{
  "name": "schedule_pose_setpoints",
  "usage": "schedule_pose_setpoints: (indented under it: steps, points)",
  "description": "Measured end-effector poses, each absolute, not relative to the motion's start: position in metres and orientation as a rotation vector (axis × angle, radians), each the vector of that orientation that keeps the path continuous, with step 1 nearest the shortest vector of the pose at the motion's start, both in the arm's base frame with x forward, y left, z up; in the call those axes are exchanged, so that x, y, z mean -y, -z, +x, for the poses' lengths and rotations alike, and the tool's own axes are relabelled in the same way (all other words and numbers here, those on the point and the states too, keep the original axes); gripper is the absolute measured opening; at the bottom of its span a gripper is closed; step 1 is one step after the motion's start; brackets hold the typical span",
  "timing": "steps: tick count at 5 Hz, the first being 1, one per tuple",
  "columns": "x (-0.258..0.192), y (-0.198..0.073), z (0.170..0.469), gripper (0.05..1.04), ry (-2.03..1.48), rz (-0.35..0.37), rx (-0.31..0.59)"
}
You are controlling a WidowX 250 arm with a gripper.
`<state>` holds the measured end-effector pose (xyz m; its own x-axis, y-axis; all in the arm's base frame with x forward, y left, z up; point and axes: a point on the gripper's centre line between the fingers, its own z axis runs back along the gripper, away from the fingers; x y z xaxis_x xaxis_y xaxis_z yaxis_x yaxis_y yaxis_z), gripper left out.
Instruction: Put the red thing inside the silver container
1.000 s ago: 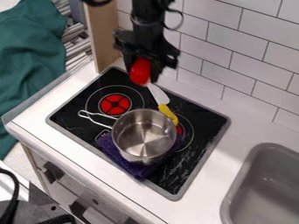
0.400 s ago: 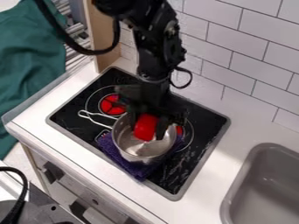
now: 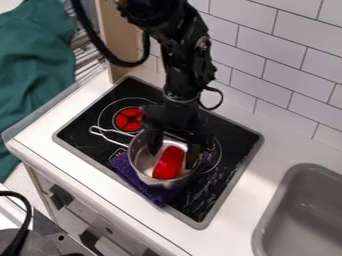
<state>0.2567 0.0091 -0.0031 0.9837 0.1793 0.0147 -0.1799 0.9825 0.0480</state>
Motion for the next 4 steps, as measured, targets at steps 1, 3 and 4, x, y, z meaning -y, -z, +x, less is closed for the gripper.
schedule_pose_setpoints:
  steps: [1, 3, 4]
  points:
    - [-0.009, 0.002, 0.260, 1.013, -0.181, 0.050, 0.009]
    - [0.008, -0.037, 0.271, 1.007, -0.183, 0.061, 0.091]
    - [0.015, -0.043, 0.277, 1.007, -0.193, 0.027, 0.115]
